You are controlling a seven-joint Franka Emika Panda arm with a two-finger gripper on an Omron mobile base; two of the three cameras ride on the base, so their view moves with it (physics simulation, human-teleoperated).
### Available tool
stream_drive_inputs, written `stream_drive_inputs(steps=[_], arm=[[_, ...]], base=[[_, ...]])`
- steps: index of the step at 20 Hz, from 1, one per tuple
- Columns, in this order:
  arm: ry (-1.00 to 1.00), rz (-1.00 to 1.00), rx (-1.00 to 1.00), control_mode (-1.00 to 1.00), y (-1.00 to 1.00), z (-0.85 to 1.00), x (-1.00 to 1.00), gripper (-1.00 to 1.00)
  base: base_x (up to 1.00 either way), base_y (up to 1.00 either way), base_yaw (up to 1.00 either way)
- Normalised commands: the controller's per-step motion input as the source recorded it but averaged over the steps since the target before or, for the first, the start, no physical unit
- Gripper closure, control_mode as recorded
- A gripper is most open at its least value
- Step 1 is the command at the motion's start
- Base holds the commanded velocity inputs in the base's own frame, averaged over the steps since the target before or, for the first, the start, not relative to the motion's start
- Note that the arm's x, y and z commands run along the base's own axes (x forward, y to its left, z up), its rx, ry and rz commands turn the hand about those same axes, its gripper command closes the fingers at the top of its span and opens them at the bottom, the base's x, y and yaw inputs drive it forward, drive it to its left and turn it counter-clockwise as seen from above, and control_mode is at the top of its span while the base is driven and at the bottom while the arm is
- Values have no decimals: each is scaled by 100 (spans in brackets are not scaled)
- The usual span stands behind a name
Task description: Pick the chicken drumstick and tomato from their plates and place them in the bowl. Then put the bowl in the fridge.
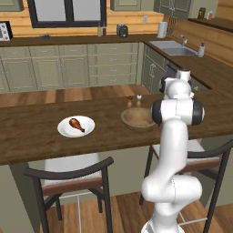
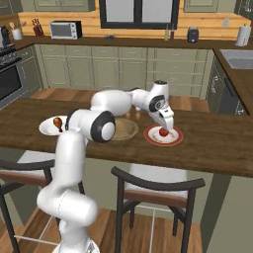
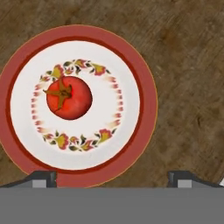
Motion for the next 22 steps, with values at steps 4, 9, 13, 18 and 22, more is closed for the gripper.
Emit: stream_drive_inputs(steps=[4, 9, 13, 18, 22], arm=[[0, 0, 0, -100, -5, -24, 26, -100], [0, 0, 0, -100, 0, -28, 57, -100], [0, 0, 0, -100, -2, -22, 68, -100], [0, 0, -1, -100, -19, -26, 31, -100], [0, -1, 0, -100, -17, -18, -4, -100]], base=[[0, 0, 0], [0, 0, 0], [0, 0, 0], [0, 0, 0], [0, 0, 0]])
